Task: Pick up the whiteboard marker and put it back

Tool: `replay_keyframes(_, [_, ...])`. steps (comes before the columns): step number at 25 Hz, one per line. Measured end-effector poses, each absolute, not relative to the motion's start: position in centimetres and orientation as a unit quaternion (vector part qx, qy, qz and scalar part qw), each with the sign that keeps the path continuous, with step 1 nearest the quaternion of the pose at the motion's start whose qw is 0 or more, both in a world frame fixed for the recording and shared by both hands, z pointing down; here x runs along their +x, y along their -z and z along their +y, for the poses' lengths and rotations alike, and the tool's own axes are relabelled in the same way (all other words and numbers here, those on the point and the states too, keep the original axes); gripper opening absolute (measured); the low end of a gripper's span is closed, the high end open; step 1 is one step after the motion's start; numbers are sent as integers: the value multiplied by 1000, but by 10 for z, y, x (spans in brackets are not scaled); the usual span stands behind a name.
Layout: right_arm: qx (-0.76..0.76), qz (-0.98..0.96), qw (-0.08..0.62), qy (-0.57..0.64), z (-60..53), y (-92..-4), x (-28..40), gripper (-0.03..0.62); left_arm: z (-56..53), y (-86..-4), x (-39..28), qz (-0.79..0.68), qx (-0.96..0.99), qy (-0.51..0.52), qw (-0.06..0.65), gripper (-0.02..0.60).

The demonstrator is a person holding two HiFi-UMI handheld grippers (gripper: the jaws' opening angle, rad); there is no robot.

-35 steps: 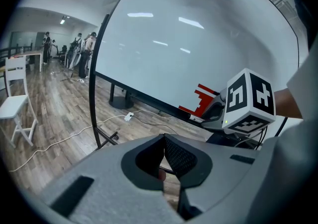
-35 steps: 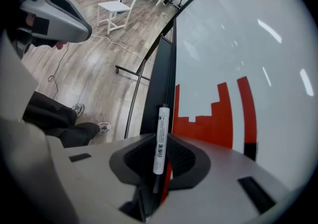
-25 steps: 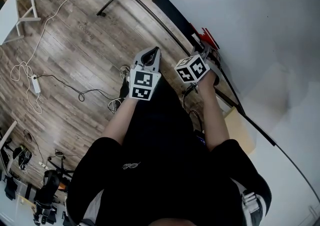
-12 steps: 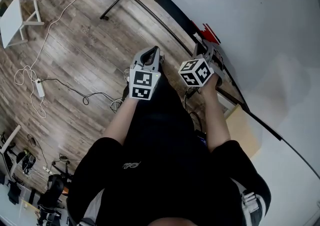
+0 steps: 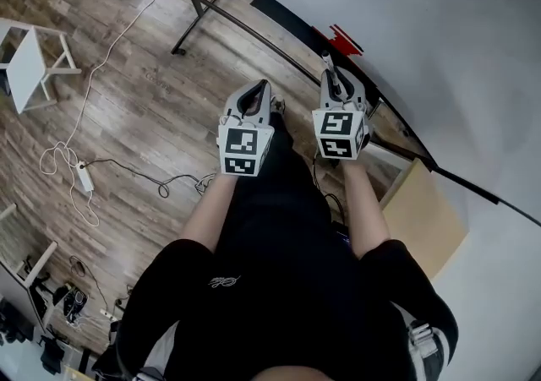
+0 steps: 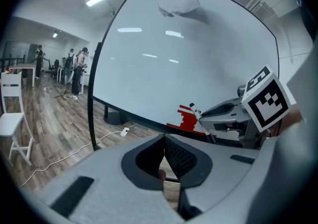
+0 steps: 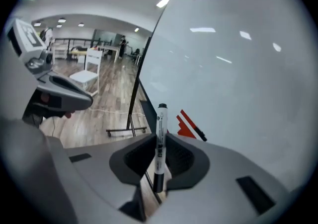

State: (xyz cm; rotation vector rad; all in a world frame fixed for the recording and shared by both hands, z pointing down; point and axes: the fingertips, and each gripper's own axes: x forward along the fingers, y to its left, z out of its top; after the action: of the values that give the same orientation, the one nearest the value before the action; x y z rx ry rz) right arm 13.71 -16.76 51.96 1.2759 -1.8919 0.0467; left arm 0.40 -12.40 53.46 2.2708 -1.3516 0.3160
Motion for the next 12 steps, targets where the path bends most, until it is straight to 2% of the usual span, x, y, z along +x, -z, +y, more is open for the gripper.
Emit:
replay_keyframes(4, [566, -753, 329, -72, -138, -505, 141, 51, -107, -507, 13, -466, 854, -103, 208, 5])
replay_keyframes(12, [615, -749, 227, -93, -91, -478, 164, 51, -78, -480, 52, -419, 883, -95, 189, 5])
